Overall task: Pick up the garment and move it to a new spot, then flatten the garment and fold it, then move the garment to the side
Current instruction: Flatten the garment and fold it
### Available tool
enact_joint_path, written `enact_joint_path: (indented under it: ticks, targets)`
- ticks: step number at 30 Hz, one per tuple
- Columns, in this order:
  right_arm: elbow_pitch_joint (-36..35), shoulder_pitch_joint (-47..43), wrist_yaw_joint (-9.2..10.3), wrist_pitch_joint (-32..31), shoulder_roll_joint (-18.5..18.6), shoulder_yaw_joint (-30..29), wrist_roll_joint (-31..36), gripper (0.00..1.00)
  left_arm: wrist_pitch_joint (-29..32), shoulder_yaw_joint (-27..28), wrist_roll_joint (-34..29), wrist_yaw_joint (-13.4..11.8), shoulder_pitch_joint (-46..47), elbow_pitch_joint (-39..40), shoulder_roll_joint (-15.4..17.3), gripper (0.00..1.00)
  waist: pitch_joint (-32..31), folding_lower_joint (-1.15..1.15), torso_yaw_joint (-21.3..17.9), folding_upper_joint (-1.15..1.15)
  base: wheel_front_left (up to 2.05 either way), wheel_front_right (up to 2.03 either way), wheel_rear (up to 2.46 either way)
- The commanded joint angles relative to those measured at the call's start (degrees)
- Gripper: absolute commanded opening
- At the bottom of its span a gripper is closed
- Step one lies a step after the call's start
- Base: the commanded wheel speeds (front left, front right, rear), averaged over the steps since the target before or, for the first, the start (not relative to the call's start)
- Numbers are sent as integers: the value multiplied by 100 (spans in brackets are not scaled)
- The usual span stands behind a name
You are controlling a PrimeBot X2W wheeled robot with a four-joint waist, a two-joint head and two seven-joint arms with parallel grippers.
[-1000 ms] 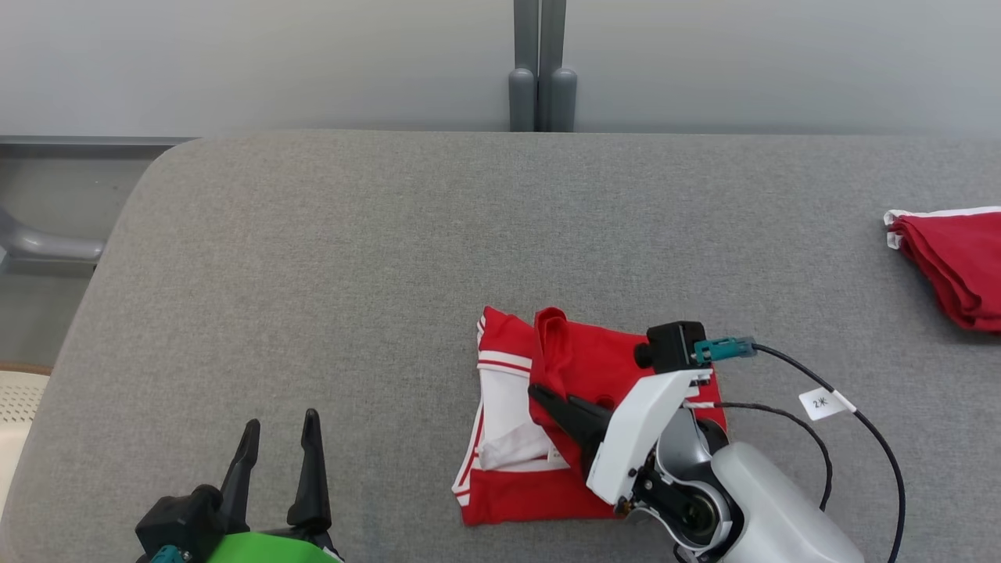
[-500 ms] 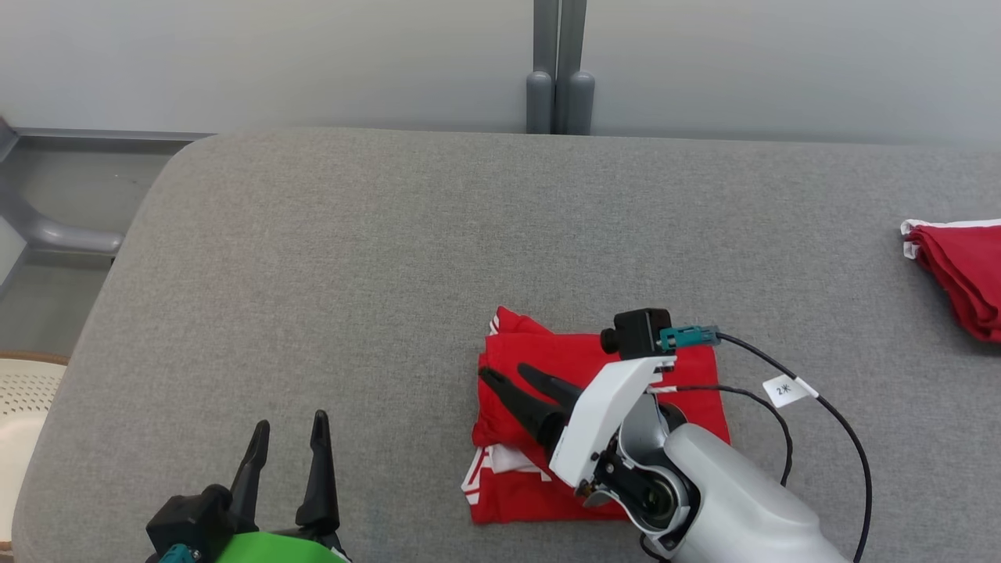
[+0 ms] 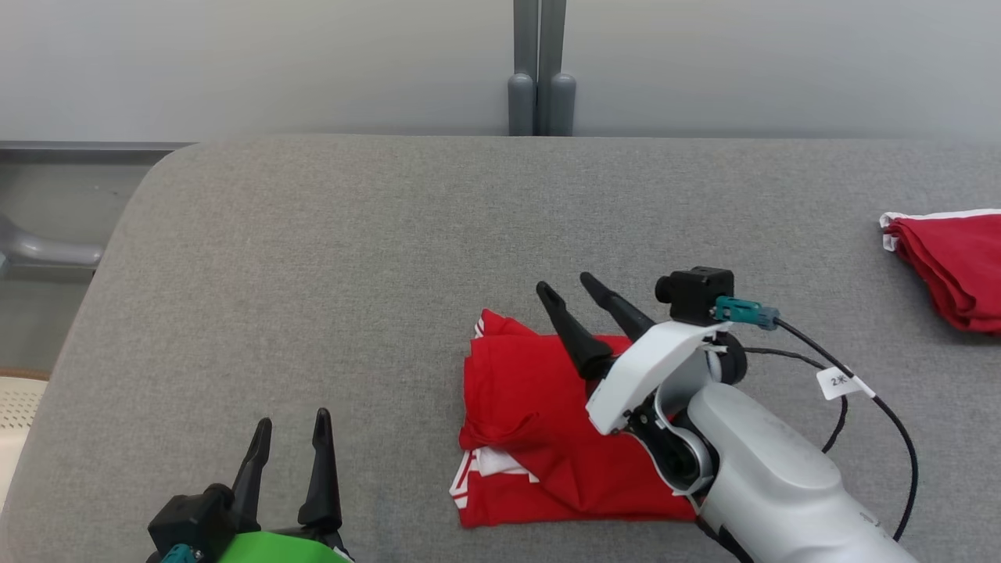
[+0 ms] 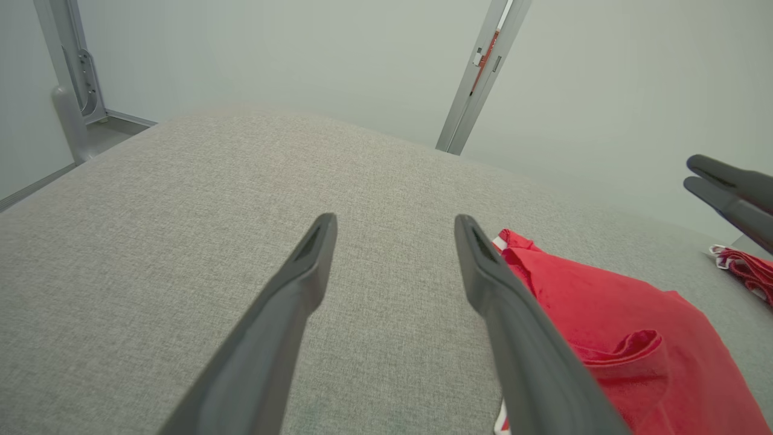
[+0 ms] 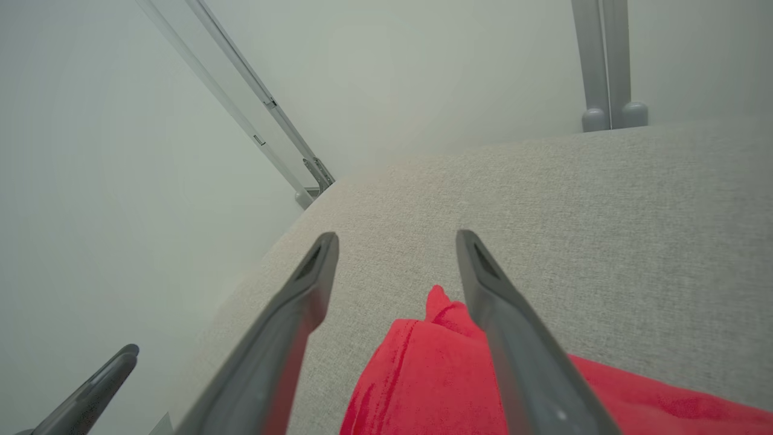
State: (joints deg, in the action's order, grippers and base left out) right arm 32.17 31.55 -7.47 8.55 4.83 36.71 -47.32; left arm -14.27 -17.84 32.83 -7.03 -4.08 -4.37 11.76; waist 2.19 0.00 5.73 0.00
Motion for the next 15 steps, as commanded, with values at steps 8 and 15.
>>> enact_joint_path:
  ticks: [8,15]
  targets:
    - [0,-376,-3,394,267,-308,1055,100,-1,-41,-5,-10,43,24,61,100,1,0,-149,0,0,0,0]
    - [236,-866,-3,385,328,-114,1662,0,54,-95,-19,-3,77,43,107,100,-5,0,-23,0,0,0,0]
